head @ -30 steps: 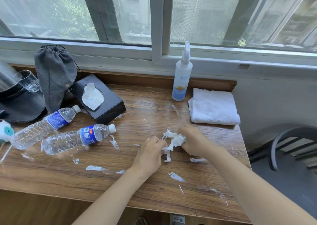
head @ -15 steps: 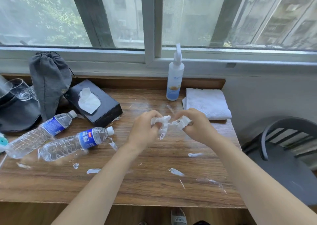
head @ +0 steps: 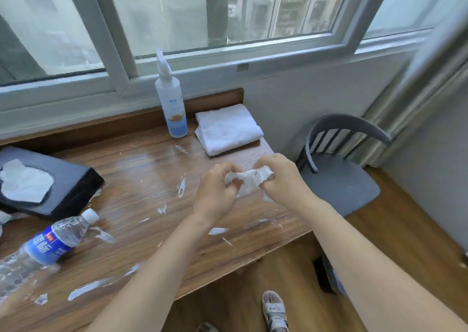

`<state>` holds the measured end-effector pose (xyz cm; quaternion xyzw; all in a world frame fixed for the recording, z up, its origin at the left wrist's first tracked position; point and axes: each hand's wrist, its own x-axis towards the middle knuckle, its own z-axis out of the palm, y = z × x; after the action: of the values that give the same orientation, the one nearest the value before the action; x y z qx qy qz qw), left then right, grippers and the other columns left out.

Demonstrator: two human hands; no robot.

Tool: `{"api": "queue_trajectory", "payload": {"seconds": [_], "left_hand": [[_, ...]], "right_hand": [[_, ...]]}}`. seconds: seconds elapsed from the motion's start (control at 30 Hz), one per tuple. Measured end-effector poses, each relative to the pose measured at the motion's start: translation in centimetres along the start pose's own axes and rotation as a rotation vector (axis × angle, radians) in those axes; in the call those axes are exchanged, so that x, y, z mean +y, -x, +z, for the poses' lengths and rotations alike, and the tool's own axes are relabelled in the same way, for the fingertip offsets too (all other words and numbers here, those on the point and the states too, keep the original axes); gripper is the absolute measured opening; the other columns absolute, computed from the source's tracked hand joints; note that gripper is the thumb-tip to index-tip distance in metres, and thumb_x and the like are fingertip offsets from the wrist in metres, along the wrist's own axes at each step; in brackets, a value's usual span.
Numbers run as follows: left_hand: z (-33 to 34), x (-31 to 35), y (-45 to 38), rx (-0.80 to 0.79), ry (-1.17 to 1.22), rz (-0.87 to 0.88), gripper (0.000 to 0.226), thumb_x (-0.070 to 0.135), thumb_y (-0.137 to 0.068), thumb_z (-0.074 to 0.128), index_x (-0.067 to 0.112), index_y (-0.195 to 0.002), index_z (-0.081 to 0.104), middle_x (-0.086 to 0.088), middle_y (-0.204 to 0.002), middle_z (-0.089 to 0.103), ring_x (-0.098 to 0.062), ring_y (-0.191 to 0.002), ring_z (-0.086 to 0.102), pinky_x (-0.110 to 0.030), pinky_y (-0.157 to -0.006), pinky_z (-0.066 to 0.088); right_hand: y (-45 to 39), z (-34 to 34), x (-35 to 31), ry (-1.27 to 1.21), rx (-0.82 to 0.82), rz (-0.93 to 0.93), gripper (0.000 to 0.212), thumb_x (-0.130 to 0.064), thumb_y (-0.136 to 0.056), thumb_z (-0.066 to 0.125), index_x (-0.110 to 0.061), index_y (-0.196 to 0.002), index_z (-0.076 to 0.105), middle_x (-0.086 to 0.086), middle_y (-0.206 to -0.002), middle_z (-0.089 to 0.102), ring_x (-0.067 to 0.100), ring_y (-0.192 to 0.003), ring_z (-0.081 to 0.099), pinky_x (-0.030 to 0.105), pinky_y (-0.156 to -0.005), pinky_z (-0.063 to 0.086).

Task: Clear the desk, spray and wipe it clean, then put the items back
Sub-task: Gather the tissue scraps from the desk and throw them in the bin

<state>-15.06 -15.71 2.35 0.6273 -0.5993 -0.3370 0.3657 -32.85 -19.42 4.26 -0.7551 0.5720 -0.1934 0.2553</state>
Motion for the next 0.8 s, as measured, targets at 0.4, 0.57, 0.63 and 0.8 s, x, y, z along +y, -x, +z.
{"api": "queue_trajectory", "payload": {"seconds": [0.4, 0.57, 0.63, 0.8], "left_hand": [[11.9, 8.2, 1.1, -0.062, -0.053, 0.115, 0.032, 0.008, -0.096, 0.068, 0.038, -0.087, 0.063, 0.013, -0.092, 0.066, 0.001, -0.088, 0.057, -0.002, -0.071, 0.037], [21.2, 11.4, 1.4, -0.085, -0.108, 0.128, 0.022, 0.009, -0.095, 0.066, 0.030, -0.095, 0.071, 0.009, -0.097, 0.068, -0.008, -0.092, 0.060, -0.011, -0.074, 0.039], [25.5, 12.7, 1.8, -0.096, -0.121, 0.137, 0.018, 0.007, -0.096, 0.065, 0.022, -0.101, 0.074, 0.008, -0.099, 0.067, -0.008, -0.092, 0.058, -0.006, -0.075, 0.039], [35.9, 15.0, 2.7, -0.160, -0.104, 0.114, 0.017, 0.007, -0.095, 0.065, 0.019, -0.099, 0.075, 0.006, -0.098, 0.070, -0.012, -0.093, 0.061, -0.009, -0.076, 0.043]], "right_hand": [[6.4, -7.5, 11.9, 0.051, 0.126, 0.061, 0.028, -0.007, -0.089, 0.073, -0.023, -0.112, 0.070, -0.003, -0.104, 0.051, 0.013, -0.088, 0.052, 0.011, -0.066, 0.039], [9.2, -11.7, 20.8, 0.067, 0.137, 0.091, 0.026, -0.009, -0.089, 0.074, -0.024, -0.110, 0.071, 0.000, -0.102, 0.052, 0.017, -0.085, 0.054, 0.017, -0.064, 0.048], [10.5, -13.5, 24.7, 0.058, 0.140, 0.082, 0.023, -0.010, -0.089, 0.073, -0.022, -0.108, 0.071, 0.001, -0.099, 0.051, 0.016, -0.082, 0.052, 0.021, -0.063, 0.048], [13.9, -17.1, 33.8, 0.035, 0.131, 0.116, 0.019, -0.003, -0.088, 0.068, -0.016, -0.101, 0.071, 0.006, -0.094, 0.048, 0.020, -0.077, 0.052, 0.032, -0.063, 0.051]]}}
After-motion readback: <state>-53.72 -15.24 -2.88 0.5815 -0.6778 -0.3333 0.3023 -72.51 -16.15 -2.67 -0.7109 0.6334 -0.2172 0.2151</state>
